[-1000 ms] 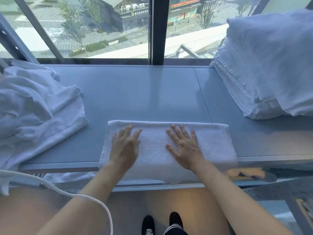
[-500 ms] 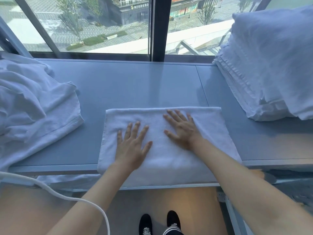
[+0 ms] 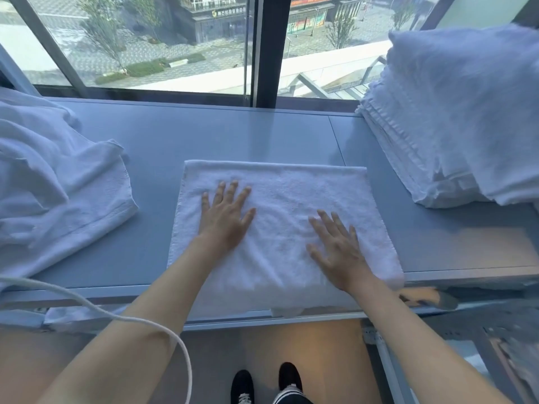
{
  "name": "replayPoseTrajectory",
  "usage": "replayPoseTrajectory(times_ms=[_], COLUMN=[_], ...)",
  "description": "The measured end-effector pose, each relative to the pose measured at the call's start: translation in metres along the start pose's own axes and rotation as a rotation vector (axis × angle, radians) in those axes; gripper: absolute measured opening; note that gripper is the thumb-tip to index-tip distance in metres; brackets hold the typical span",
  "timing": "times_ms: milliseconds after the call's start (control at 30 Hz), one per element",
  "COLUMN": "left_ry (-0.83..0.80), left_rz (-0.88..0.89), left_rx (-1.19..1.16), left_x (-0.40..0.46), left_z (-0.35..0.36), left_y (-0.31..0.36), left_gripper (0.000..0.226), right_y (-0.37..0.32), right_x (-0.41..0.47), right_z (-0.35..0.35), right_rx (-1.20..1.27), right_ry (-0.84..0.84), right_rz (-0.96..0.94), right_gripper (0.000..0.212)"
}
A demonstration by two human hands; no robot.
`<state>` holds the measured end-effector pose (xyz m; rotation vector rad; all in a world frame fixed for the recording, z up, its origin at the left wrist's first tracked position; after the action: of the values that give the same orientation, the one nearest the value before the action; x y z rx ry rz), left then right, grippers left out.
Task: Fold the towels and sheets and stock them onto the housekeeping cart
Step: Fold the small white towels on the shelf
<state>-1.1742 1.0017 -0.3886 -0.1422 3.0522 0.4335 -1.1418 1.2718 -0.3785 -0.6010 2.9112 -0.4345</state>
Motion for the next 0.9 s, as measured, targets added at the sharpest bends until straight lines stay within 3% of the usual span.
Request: replayPoseTrajectory(times_ms=[167, 333, 400, 900], left_ry=[0.201, -0.011, -0.007, -0.062], left_rz=[0.119, -0.05, -0.063, -0.053], left_rx=[0.022, 0.098, 0.078, 0.057], left_x=[-0.072, -0.16, -0.169, -0.012], left_z=[-0.036, 0.009, 0.015, -0.02], left_y=[0.024, 0.0, -0.012, -0.067], left_gripper=[0.059, 0.072, 0.073, 0.068], right_y=[0.024, 0.019, 0.013, -0.002], right_x=[-0.048, -0.039, -0.032, 0.123], right_z=[0.011, 0.014, 0.014, -0.004], right_rx=[-0.112, -0.15, -0.141, -0.153], right_ry=[-0.063, -0.06, -0.065, -0.103], right_rz=[0.004, 0.026, 0.012, 0.046], right_gripper=[0.068, 0.07, 0.071, 0.07])
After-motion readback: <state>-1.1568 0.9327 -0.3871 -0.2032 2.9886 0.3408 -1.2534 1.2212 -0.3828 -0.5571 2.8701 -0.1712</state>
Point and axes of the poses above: each hand's wrist, its own x-axis towards the middle knuckle, its own z-axis out of the palm, y = z × x, the point moved 10 cm from there along x, towards the middle knuckle, and after that the axes turned 1 degree about -z, right-handed, at the moved point
